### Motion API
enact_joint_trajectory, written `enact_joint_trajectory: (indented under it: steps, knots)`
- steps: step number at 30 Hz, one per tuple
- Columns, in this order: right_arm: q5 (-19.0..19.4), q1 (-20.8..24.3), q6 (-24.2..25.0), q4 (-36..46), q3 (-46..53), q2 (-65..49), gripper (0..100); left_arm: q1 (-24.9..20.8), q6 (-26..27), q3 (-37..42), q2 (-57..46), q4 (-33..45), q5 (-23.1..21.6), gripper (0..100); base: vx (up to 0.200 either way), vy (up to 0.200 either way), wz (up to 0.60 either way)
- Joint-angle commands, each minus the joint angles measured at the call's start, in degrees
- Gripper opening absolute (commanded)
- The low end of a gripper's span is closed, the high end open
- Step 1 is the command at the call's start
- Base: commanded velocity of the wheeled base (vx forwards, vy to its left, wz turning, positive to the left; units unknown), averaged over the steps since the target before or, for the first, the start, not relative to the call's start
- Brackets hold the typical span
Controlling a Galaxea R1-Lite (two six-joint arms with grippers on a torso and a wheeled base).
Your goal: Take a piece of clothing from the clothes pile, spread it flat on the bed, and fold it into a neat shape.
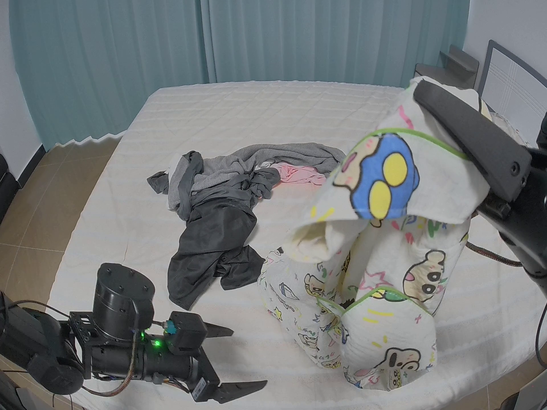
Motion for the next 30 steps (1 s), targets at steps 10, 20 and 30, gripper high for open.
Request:
enact_joint_trajectory:
  steps: [10,20,30]
  knots:
    - [-0.6,0.1,0.3,0.0,-1.0,0.5,0,-7.8,-10.7,1.1,10.3,-13.0,4.0,100,0.0,0.0,0.0]
    - [-5.0,3.8,0.3,0.0,-3.2,0.6,0,-10.7,-14.9,1.6,22.6,-32.0,10.7,100,0.0,0.0,0.0]
    - [-7.0,6.8,0.2,9.3,-11.5,0.5,0,-11.2,-15.0,0.8,26.4,-39.5,16.1,100,0.0,0.0,0.0]
